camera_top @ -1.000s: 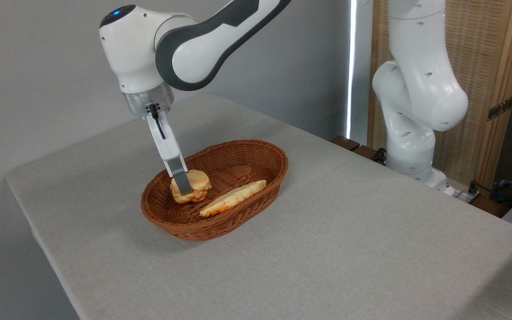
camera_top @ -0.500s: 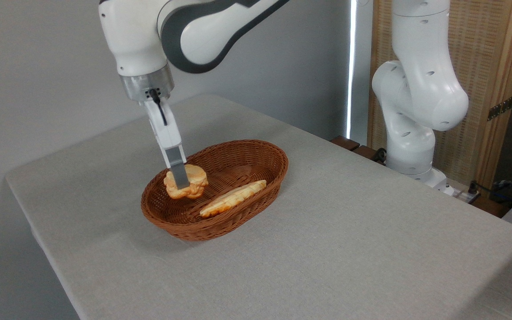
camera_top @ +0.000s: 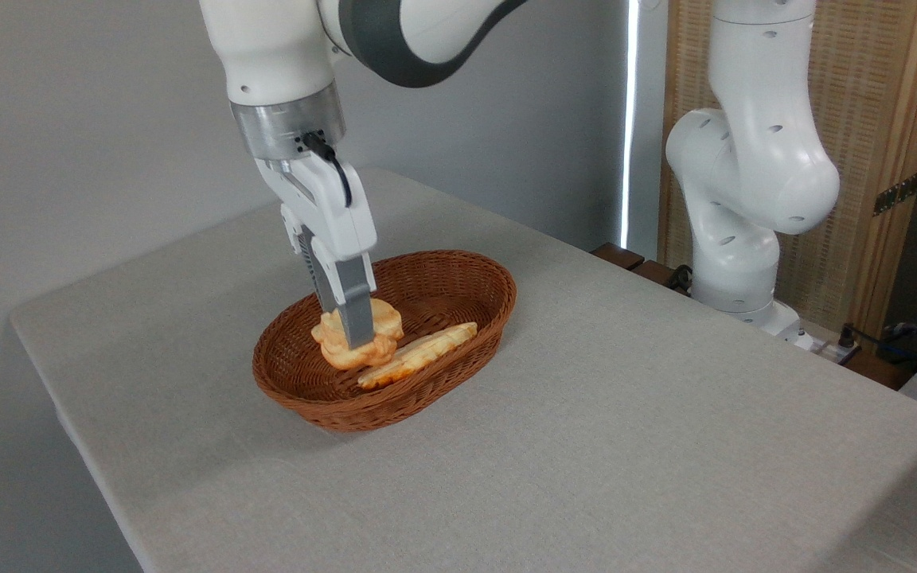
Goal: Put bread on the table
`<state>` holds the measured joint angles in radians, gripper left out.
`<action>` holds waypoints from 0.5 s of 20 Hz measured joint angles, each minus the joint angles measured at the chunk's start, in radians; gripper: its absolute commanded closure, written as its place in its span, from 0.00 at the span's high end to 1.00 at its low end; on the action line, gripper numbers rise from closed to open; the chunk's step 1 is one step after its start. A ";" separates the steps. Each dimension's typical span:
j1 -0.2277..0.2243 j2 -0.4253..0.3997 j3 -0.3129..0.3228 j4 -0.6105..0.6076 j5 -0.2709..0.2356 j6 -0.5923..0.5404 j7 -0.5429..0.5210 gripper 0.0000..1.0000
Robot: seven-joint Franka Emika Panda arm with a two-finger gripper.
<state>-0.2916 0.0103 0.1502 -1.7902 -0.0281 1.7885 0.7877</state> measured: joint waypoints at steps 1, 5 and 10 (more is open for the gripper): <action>0.000 0.002 0.016 0.000 0.000 0.000 0.008 0.64; 0.001 0.023 0.083 -0.004 0.000 0.000 0.032 0.73; 0.002 0.079 0.139 -0.007 0.000 0.000 0.039 1.00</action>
<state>-0.2894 0.0891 0.2887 -1.7975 -0.0281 1.7885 0.8265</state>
